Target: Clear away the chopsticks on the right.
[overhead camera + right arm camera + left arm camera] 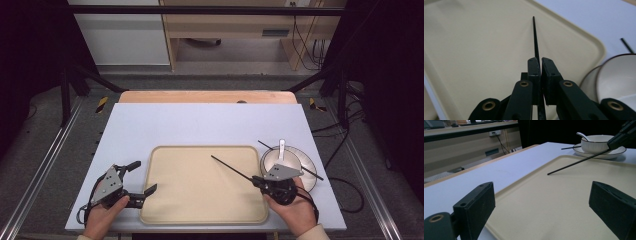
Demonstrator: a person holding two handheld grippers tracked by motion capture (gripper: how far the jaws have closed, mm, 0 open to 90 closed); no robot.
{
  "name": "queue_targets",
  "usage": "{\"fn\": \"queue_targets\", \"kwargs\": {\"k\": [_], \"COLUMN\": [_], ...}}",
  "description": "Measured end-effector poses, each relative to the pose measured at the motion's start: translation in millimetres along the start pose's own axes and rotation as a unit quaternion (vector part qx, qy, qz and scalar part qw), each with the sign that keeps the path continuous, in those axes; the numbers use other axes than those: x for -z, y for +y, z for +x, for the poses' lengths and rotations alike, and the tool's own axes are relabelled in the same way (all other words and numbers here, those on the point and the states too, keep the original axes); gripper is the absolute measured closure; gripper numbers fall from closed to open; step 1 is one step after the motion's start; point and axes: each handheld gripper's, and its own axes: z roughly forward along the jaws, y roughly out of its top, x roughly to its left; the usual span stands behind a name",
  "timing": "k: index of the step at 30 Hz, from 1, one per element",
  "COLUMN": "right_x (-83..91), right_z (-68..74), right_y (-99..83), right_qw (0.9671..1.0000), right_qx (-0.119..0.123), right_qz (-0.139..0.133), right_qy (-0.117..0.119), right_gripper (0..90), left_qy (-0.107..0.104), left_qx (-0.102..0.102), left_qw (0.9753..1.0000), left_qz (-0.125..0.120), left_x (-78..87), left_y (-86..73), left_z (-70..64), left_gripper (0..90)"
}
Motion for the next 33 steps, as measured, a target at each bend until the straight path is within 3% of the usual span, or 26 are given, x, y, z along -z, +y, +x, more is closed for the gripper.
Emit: {"fn": "queue_targets", "kwargs": {"k": [5, 8, 15, 16, 21, 24, 25, 27, 28, 30, 33], "right_x": [-10.6, -23.2, -29.6, -28.4, -17.1, 2.3, 16.9, 23.1, 41.4, 47.4, 68.7], "right_z": [18.3, 33.2, 34.1, 34.0, 32.5, 21.2, 8.4, 3.1, -16.8, -23.5, -51.5], "right_y": [-4.2, -11.9, -16.6, -16.4, -12.0, -4.7, 0.3, 2.0, 6.0, 7.0, 7.9], "right_qw": [0.9998, 0.9992, 0.9984, 0.9984, 0.999, 0.9998, 1.0, 0.9999, 0.9993, 0.999, 0.9969], "right_qx": [-0.007, -0.006, -0.01, -0.012, -0.01, -0.006, -0.001, -0.002, -0.006, -0.012, -0.025], "right_qz": [0.009, 0.03, 0.044, 0.042, 0.031, 0.013, 0.007, 0.004, -0.007, -0.008, -0.011], "right_qy": [0.015, 0.025, 0.033, 0.034, 0.031, 0.013, -0.001, -0.01, -0.036, -0.043, -0.074], "right_gripper": [85.7, 85.6, 84.7, 80.1, 76.6, 72.1, 69.7, 69.0, 63.8, 61.0, 55.2], "left_qy": [0.0, 0.0, 0.0, 0.0, 0.001, 0.001, 0.001, 0.0, 0.0, 0.001, 0.001], "left_qx": [0.0, 0.0, -0.001, -0.001, -0.001, -0.001, -0.001, -0.002, -0.002, -0.002, -0.002], "left_qw": [1.0, 1.0, 1.0, 1.0, 1.0, 1.0, 1.0, 1.0, 1.0, 1.0, 1.0], "left_qz": [-0.001, -0.001, -0.002, -0.001, -0.002, -0.002, -0.001, -0.001, 0.0, -0.001, 0.002], "left_x": [0.2, 0.3, 0.6, 0.8, 1.4, 1.2, 1.1, 0.9, 0.9, 0.8, 0.3], "left_y": [-0.1, 0.2, 0.6, 0.6, 0.7, 0.6, 0.6, 0.5, 0.6, 0.6, 0.2], "left_z": [0.3, 0.0, 0.2, 0.3, 0.5, 0.4, 0.4, 0.3, 0.2, 0.2, 0.2], "left_gripper": [6.3, 6.3, 6.3, 6.3, 6.3, 6.3, 6.3, 6.3, 6.3, 6.3, 6.3]}}
